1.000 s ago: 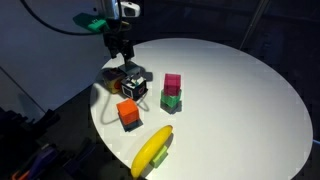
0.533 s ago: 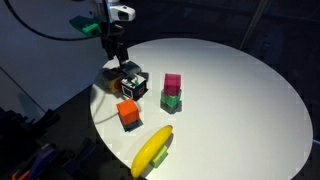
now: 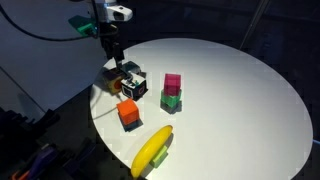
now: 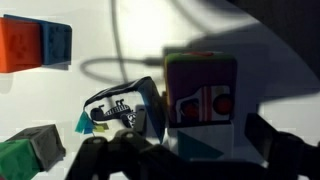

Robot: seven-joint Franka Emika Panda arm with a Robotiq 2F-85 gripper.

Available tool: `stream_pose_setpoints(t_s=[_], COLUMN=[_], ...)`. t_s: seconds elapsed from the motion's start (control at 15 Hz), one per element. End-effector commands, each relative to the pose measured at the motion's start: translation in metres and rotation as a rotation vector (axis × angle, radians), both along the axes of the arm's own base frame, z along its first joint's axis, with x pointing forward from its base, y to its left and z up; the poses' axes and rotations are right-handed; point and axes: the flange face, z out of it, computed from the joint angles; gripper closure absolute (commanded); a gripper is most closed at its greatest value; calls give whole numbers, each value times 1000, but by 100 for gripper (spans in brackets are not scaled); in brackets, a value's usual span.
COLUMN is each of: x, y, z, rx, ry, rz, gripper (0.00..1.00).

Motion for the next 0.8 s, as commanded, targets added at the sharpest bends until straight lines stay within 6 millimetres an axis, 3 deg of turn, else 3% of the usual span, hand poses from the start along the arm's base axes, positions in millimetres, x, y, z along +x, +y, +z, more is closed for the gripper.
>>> stream_pose_setpoints(t_s=[0.0,0.73], x=[11,52], y=[2,-2], z=[-4,-14], rx=[-23,-21], ry=[1,-15], rz=[-19,-57], gripper=[0,0])
